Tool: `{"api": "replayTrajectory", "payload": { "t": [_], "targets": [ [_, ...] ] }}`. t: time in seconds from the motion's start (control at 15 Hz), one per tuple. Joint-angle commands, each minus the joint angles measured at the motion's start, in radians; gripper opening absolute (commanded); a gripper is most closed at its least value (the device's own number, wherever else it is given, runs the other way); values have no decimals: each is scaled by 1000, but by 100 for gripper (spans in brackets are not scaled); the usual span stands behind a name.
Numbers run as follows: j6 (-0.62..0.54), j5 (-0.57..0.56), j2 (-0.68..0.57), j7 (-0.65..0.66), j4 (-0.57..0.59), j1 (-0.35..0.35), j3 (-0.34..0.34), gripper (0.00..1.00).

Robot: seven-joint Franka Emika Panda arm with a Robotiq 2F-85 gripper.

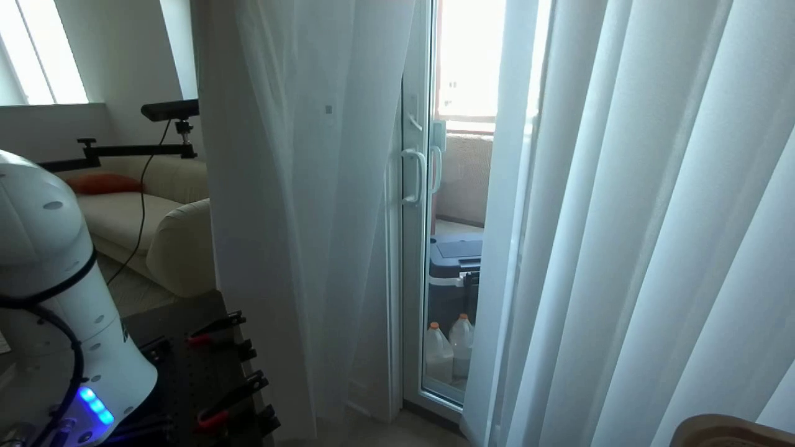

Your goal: Pull the blinds to the right, switch off the light, then pull the blinds to the left

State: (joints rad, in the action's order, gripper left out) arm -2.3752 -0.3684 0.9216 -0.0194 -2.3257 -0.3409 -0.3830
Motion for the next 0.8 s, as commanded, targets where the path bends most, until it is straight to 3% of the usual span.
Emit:
{"api": "replayTrajectory", "payload": {
  "t": [0.0, 0.4, 0.47, 0.53, 0.67, 0.73],
  "targets": [
    [-23, 55, -37, -58, -80, -56, -24, 2],
    [-79, 44, -86, -61, -71, -30, -25, 2],
    [-78, 42, -94, -58, -68, -22, -28, 14],
    [-77, 39, -105, -60, -64, -15, -29, 36],
    [-64, 33, -131, -61, -56, -5, -35, 40],
    [-61, 31, -147, -65, -51, -4, -36, 47]
  ]
}}
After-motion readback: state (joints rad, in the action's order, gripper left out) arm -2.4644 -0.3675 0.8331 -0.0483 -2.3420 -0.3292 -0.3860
